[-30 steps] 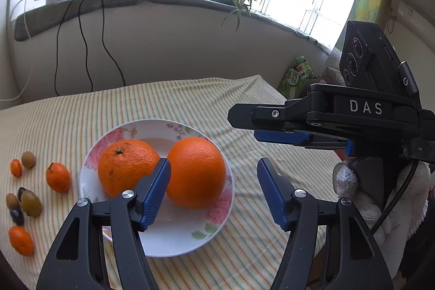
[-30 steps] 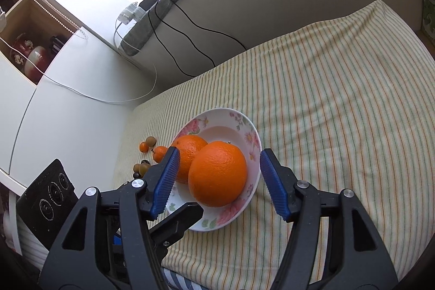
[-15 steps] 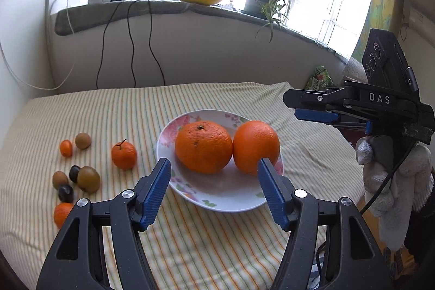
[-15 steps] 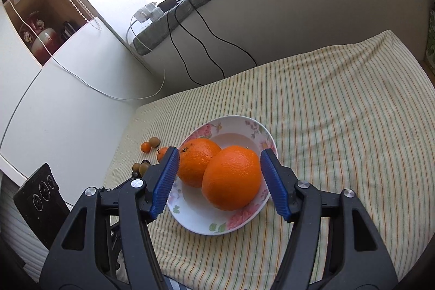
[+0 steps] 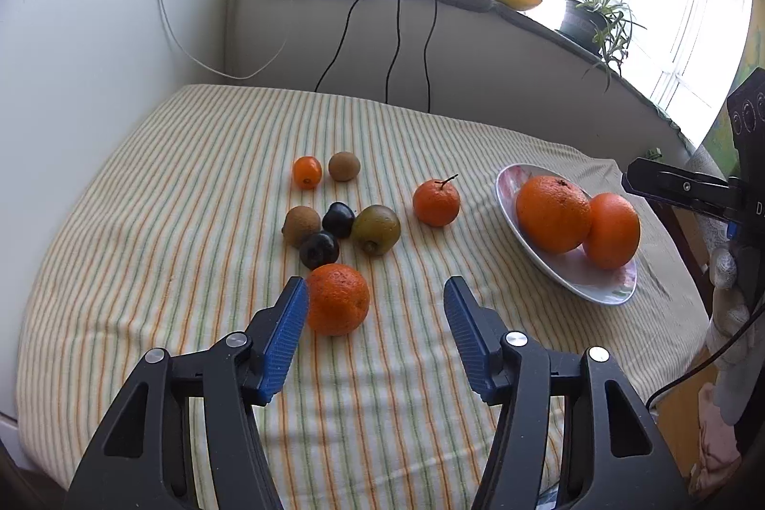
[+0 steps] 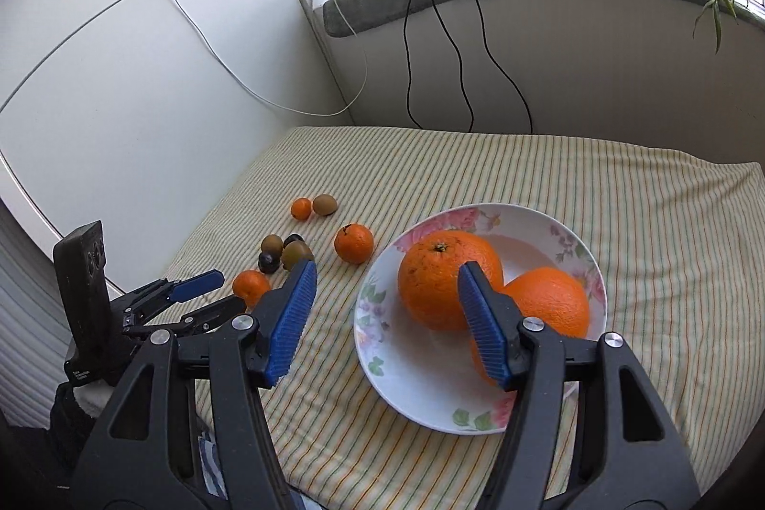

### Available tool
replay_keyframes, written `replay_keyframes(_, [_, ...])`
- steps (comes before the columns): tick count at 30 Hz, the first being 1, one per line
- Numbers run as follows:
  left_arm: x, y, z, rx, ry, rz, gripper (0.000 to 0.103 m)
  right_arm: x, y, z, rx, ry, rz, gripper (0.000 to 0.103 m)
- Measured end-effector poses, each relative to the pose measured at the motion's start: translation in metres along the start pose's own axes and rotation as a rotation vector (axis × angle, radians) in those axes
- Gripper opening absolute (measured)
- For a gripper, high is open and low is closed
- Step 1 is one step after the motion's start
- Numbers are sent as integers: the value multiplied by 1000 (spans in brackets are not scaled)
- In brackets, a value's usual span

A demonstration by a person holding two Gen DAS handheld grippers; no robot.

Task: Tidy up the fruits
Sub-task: 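Close the right gripper on the small tangerine while the left gripper closes on a small orange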

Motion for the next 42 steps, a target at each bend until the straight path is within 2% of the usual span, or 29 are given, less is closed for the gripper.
replay_keyframes(4, [-3,4,-17,39,4,-12,53,-23,-2,-20,54,-12,-40,57])
replay_keyframes(9, [-11,7,-20,49,20,-31,50,-52,-8,-34,111,0,-89,53])
replay_keyframes(23, [-24,7,-21,65,40,-56,49,-139,-20,-46,292,105,-273,52])
replay_keyframes(27, [-29,7,-23,66,40,-65,46,-154,-19,-48,336,128,-309,52])
replay_keyframes(32, [-32,8,-24,68,41,-71,45,-171,-14,-50,373,157,-346,47])
replay_keyframes(34, [-33,8,-24,67,40,-74,45,-174,-13,-49,377,167,-356,42])
replay_keyframes(37, [-35,8,-23,61,38,-77,44,-180,-12,-51,385,174,-366,41])
replay_keyframes(42, [-34,9,-22,58,52,-77,36,-181,-14,-50,387,176,-368,39])
Point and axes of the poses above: each gripper's, at about its wrist camera, not at the fingertips, and x roughly against the way its jaws point, z to its right, y to its underside, the point moved 6 cm from there along -x, roughly the way its jaws point, and after that the axes turned 3 degrees about -z, right-handed, at the moved point
